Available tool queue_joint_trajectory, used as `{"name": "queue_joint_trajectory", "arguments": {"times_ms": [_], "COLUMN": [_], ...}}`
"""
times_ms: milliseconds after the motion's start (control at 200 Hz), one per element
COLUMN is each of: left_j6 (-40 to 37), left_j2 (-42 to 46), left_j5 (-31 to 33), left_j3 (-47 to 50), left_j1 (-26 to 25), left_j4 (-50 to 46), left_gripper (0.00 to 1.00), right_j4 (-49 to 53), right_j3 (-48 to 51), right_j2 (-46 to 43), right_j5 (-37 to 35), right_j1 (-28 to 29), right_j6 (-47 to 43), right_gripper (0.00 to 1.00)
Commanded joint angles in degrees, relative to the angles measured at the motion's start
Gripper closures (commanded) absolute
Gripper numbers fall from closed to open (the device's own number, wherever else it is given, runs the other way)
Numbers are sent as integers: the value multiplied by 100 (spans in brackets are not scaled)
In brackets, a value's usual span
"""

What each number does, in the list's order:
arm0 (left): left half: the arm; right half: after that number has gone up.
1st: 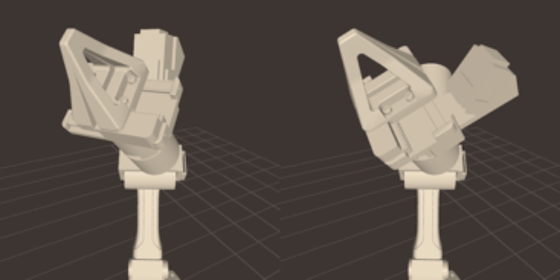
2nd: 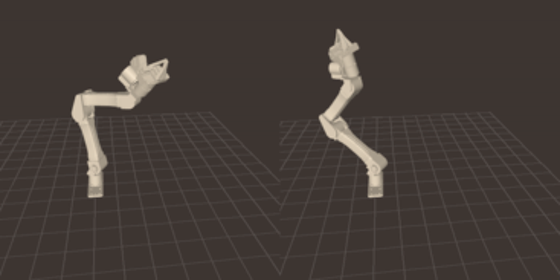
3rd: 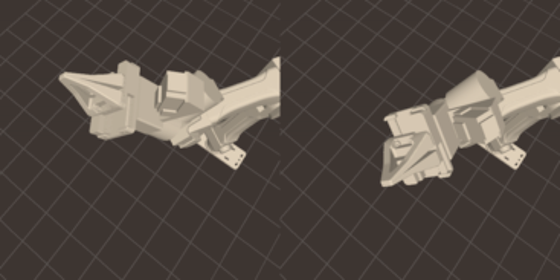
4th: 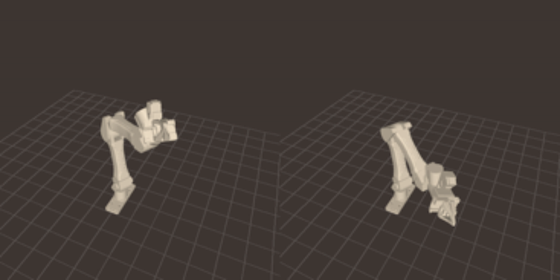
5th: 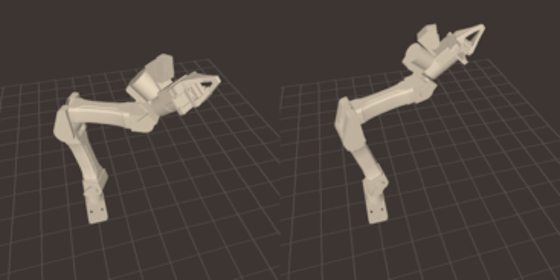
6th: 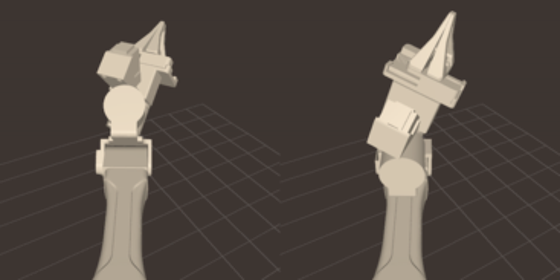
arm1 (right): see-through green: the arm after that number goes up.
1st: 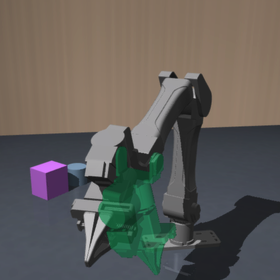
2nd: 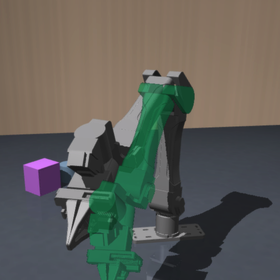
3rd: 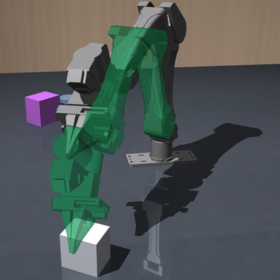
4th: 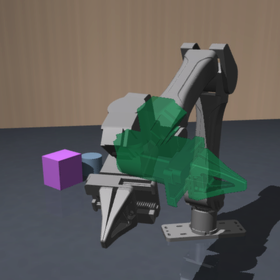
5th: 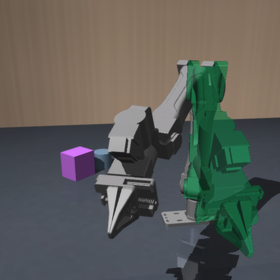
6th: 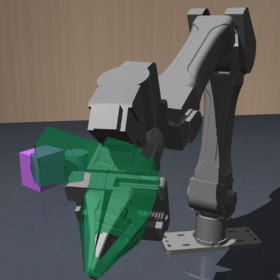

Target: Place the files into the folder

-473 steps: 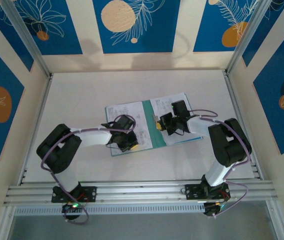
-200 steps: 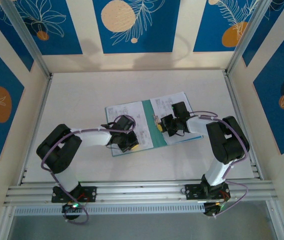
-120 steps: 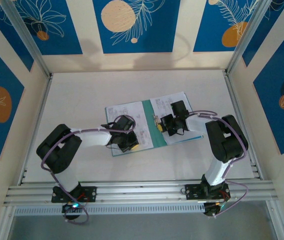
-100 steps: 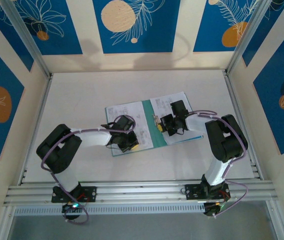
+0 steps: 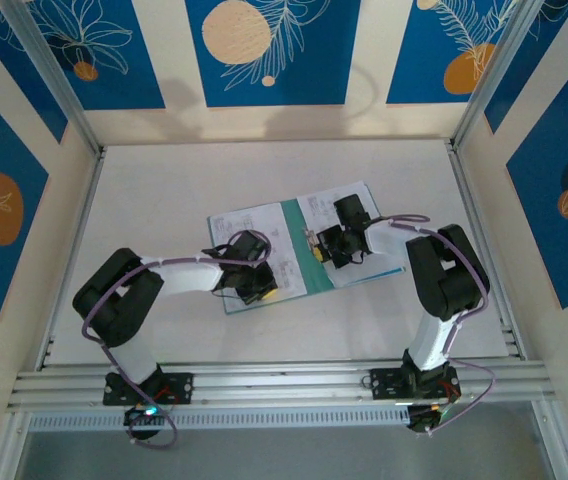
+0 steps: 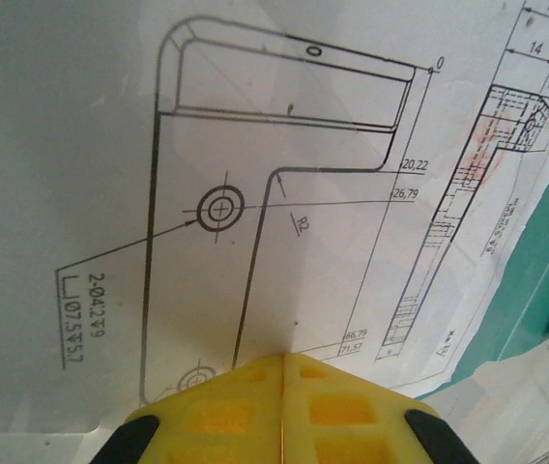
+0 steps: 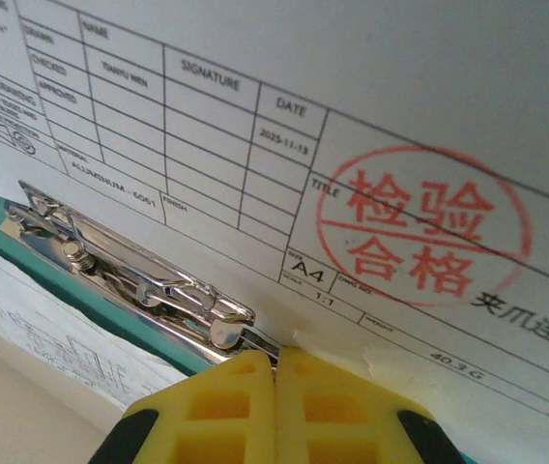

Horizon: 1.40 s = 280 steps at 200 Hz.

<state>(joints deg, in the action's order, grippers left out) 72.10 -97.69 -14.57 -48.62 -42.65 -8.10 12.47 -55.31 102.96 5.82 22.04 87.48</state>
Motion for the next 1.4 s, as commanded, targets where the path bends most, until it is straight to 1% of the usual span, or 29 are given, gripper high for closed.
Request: {"name": "queue_joint_trajectory", "arguments": {"times_ms": [0,195,390,920,1170,1395], "left_j6": [-11,-49,-82,-168,-227,-244], "left_j2": [-234,-234,-269,-385,-435,-463], "left_j5": [43,42,24,-54,-72,-82], "left_j3": [165,161,147,117,72,63], "left_j1": [-21,-15,0,53,71,80], "left_j4": [-345,-356,-342,-296,-300,-303], "left_gripper": [93,93,93,93,93,93], "right_j4": [1175,1604,2022,2650,2451,2289], "right_j3": [306,87,-237,-730,-788,-1206], "right_j2": [602,728,959,1384,1327,991], "right_j5": [-656,-758,-856,-899,-762,-606], "right_j1": [88,162,365,625,764,726], "right_j6": [40,37,68,179,173,-3], "right_gripper": [100,100,100,100,100,100]}}
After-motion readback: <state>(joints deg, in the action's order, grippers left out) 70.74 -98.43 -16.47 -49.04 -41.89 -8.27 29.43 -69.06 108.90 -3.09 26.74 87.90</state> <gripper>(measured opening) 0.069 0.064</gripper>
